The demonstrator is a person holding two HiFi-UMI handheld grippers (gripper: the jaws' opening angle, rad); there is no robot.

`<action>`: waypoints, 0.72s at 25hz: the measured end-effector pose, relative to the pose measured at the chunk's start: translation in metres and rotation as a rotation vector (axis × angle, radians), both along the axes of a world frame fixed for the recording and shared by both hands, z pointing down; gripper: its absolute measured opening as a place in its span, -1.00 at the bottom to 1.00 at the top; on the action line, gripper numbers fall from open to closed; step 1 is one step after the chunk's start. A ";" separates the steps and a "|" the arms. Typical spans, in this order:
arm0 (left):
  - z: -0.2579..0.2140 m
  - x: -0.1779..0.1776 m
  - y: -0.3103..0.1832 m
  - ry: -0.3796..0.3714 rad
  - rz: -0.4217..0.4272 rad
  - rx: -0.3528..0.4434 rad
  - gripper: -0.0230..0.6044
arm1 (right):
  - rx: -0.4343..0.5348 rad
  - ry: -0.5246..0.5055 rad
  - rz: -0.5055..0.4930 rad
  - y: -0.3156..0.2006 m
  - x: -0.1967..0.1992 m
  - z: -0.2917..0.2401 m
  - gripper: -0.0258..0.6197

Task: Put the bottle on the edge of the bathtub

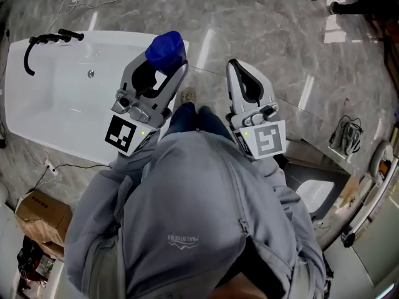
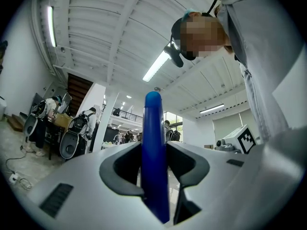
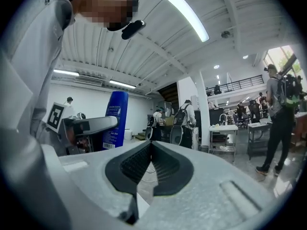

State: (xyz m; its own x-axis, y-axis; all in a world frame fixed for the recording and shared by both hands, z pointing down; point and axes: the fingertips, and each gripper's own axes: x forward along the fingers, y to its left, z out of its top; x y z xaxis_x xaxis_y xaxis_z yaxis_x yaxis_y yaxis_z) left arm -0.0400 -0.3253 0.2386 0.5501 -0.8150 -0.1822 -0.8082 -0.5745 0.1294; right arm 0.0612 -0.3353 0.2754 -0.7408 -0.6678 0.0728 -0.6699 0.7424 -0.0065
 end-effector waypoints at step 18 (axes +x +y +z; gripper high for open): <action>0.073 -0.025 -0.061 -0.043 -0.137 -0.005 -0.44 | -0.076 0.022 -0.248 -0.070 -0.051 0.088 -0.91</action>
